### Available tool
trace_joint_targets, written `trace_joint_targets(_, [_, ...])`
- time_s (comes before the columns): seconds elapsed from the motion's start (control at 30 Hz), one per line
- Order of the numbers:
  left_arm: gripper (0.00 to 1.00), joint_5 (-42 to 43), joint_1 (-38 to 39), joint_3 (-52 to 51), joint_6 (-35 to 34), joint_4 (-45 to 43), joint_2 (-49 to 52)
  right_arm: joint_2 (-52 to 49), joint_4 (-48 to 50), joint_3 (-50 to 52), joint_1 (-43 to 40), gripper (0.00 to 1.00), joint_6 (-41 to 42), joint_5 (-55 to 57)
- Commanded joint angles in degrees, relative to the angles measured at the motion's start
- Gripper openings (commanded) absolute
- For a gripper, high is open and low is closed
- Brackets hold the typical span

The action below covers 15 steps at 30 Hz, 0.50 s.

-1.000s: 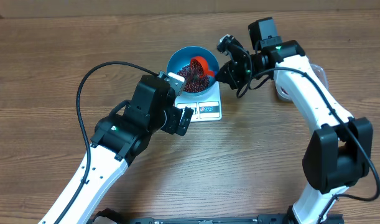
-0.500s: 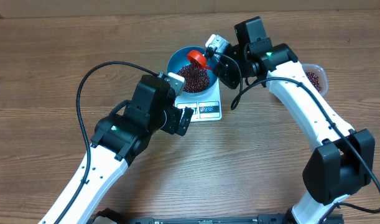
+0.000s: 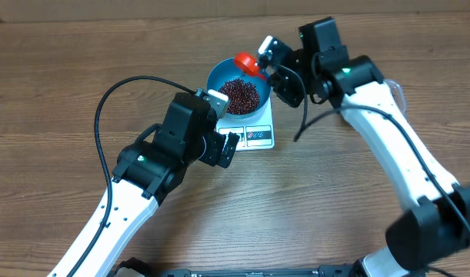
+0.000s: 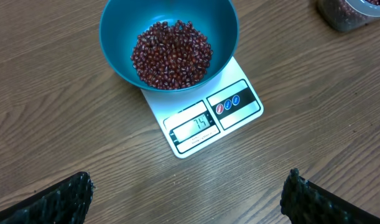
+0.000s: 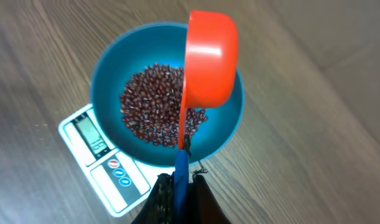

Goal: Scoop item into bowl and weigh 150g on scale
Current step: 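Tip the scoop with the right gripper to pour beans into the bowl, then return the empty scoop with the right gripper to the bean tub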

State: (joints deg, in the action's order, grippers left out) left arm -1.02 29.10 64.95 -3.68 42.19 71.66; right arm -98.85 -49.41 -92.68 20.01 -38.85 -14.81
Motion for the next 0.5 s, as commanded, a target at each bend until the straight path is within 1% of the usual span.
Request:
trace_joint_targets(0.0, [1.00, 0.8, -0.2, -0.4, 0.3, 0.0, 0.2, 5.2, -0.8, -1.6, 0.2, 0.04, 0.0, -0.9])
trace_joint_targets(0.2, [1.00, 0.8, -0.2, -0.4, 0.3, 0.0, 0.2, 8.6, -1.4, -1.6, -1.9, 0.03, 5.2, -0.3])
trace_joint_targets(0.37, [1.00, 0.8, -0.2, -0.4, 0.3, 0.0, 0.2, 8.6, -1.8, -1.6, -5.0, 0.03, 5.4, -5.7])
trace_joint_targets(0.47, [1.00, 0.8, -0.2, -0.4, 0.3, 0.0, 0.2, 8.6, -1.9, -1.6, -6.4, 0.04, 7.0, -6.3])
